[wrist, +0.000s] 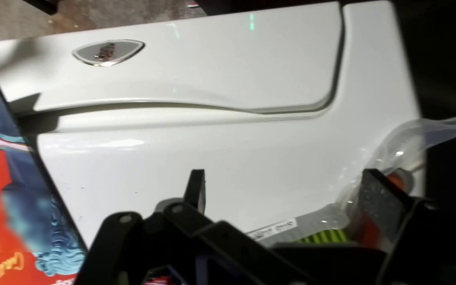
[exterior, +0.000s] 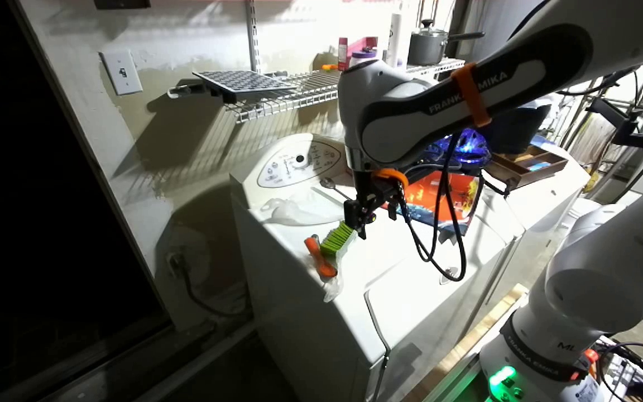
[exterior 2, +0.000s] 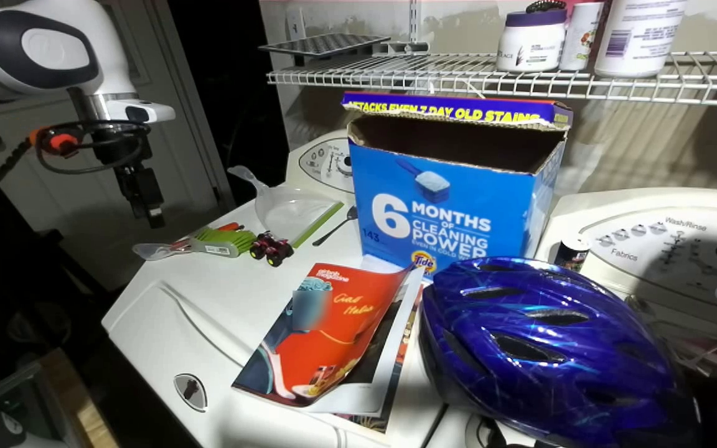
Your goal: Put the orange book on the shelf
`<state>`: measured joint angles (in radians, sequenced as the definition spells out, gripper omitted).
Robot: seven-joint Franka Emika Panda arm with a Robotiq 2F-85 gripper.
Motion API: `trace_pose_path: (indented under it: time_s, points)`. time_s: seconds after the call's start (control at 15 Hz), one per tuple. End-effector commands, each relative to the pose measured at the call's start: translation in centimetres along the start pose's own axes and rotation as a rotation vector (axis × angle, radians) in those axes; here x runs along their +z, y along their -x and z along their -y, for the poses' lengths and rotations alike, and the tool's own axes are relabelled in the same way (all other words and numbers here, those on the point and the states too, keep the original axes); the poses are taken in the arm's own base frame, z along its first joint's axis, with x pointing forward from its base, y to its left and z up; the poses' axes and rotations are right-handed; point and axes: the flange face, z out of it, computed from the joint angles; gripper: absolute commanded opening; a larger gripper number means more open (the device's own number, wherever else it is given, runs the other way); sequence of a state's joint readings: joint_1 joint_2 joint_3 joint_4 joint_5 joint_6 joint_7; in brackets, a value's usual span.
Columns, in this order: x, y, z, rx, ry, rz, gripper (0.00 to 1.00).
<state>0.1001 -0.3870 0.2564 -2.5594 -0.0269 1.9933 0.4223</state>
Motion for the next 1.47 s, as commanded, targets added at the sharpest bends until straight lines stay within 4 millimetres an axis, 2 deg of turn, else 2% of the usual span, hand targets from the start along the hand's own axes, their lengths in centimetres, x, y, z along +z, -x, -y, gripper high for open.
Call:
trace_pose_path:
  time_s: [0.0, 0.33, 0.6, 0.67, 1.0, 1.4]
  points:
    - [2.4, -0.5, -1.8, 0.058, 0.181, -0.044, 1.00]
    - [5.6, -0.3, -4.7, 0.058, 0.449, -0.122, 1.00]
    - [8.2, 0.8, -7.4, 0.092, 0.645, -0.116, 1.00]
    - [7.2, 0.5, -6.6, 0.071, 0.569, -0.105, 1.00]
    - [7.9, 0.6, -6.9, 0.075, 0.602, -0.105, 1.00]
    - [11.8, -0.3, -11.4, 0.059, 0.727, -0.075, 1.00]
